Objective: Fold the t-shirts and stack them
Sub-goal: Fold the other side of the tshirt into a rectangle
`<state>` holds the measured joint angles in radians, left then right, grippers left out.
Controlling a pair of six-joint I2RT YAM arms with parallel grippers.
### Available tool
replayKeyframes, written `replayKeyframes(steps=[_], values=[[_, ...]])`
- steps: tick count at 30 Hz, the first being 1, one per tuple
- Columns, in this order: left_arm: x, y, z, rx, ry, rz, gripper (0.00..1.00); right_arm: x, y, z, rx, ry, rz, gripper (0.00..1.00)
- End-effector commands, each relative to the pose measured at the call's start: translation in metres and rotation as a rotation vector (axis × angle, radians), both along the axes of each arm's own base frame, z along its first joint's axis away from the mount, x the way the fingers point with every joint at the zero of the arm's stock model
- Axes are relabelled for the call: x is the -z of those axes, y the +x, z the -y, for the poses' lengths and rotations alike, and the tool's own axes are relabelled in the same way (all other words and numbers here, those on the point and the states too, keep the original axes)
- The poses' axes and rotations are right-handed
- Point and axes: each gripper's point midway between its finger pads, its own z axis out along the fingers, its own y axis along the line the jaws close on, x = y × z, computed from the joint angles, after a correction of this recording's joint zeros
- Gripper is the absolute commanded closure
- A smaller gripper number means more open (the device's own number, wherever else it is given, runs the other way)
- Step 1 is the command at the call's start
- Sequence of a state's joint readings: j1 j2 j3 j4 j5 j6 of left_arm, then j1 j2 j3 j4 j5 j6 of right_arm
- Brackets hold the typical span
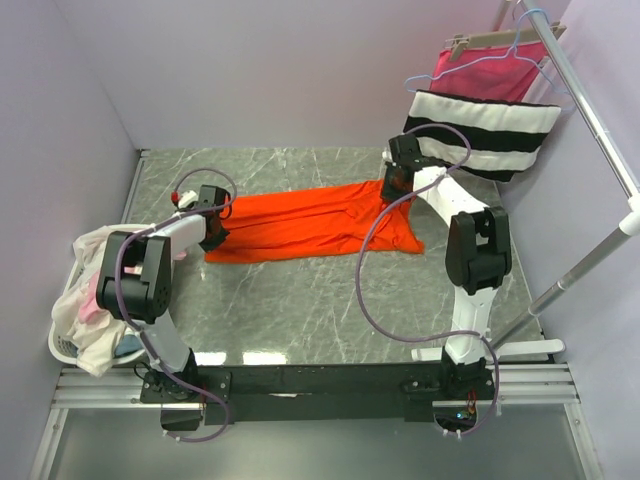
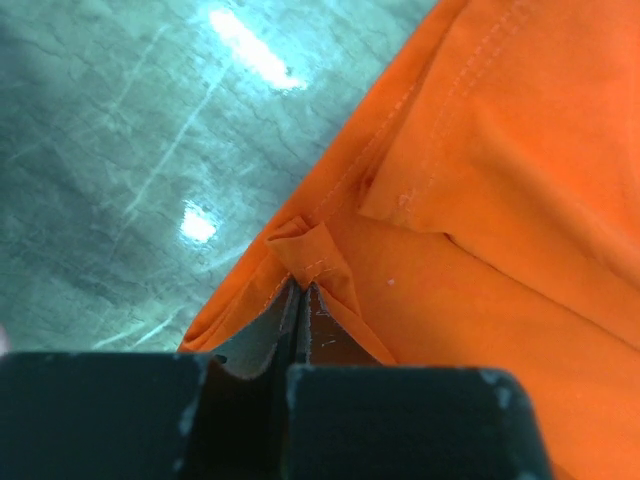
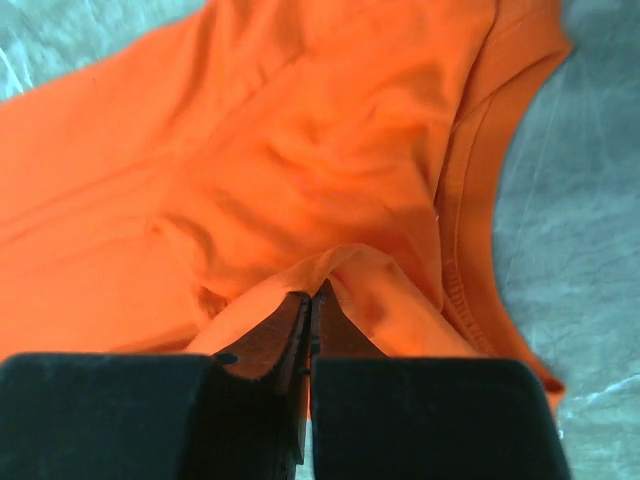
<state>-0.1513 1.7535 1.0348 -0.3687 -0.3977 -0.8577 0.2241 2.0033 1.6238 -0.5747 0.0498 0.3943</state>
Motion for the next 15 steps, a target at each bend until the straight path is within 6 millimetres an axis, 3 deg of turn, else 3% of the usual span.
replayKeyframes(steps=[1,5,11,15], values=[[-0.013,0.005,-0.013,-0.019,0.013,0.024,0.99,-0.025,0.024,0.017,0.049,-0.024,0.061,1.0],[-0.013,-0.004,-0.017,-0.024,0.016,0.008,0.99,-0.027,0.033,0.022,0.053,0.001,0.064,1.0],[-0.02,-0.018,-0.014,-0.005,-0.014,0.011,0.99,-0.044,0.038,0.013,0.004,0.037,0.096,1.0],[-0.016,-0.019,-0.013,-0.003,-0.022,0.003,0.95,-0.038,0.045,0.009,-0.025,0.041,0.068,1.0]])
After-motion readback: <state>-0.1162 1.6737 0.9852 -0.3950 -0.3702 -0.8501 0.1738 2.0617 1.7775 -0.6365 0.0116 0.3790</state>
